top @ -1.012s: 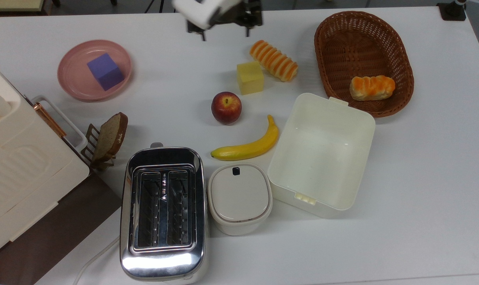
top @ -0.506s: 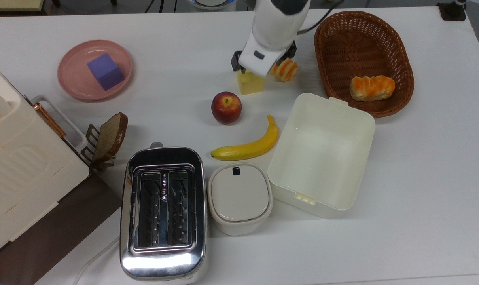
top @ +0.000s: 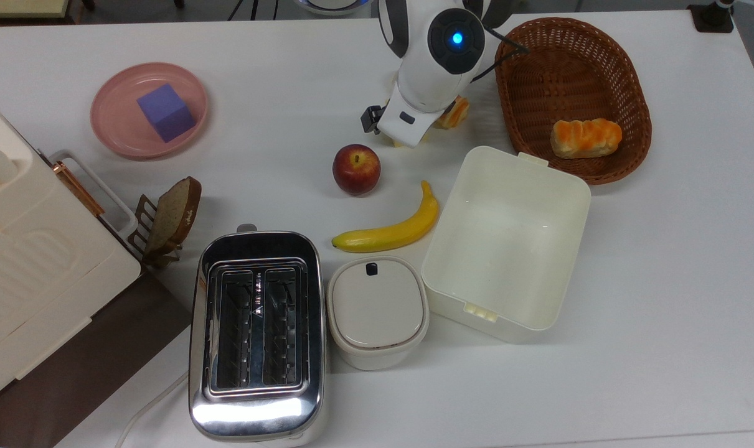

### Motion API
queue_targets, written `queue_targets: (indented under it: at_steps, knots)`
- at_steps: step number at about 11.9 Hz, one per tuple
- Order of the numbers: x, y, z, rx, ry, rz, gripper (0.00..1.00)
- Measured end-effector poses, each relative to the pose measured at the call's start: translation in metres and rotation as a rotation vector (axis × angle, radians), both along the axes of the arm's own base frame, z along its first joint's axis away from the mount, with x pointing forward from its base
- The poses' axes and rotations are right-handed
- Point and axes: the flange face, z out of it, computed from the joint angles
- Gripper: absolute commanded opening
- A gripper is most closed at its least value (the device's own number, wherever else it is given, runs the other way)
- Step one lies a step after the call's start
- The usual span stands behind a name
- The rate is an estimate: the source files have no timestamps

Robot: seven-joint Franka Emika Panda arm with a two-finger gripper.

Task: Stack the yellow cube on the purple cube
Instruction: 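Lift the yellow cube and carry it toward the pink plate, then lower the yellow cube onto the purple cube on the plate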

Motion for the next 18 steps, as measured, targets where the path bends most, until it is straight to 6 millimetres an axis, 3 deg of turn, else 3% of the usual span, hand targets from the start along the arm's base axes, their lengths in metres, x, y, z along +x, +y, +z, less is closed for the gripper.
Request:
queue_targets:
  at_steps: [1, 3, 4, 6, 8, 10, 11, 12, 14, 16, 18]
  knots:
    - [0.000, 0.000, 0.000, 0.000, -0.001, 0.000, 0.90]
    - [0.001, -0.001, 0.003, 0.001, -0.006, -0.002, 0.14]
    - [0.002, -0.001, 0.005, 0.001, -0.011, -0.009, 0.00]
    - [0.007, -0.002, 0.025, 0.000, -0.035, -0.042, 0.00]
    - [0.012, -0.014, 0.073, 0.009, -0.046, -0.070, 0.00]
    - [0.015, -0.067, 0.163, 0.048, -0.086, -0.121, 0.00]
    - [0.016, -0.113, 0.198, 0.071, -0.127, -0.159, 0.00]
    - [0.018, -0.158, 0.213, 0.086, -0.153, -0.180, 0.00]
    - [0.020, -0.245, 0.205, 0.100, -0.162, -0.216, 0.00]
    - [0.014, -0.337, 0.172, 0.114, -0.144, -0.236, 0.00]
    - [0.006, -0.397, 0.144, 0.118, -0.148, -0.254, 0.00]
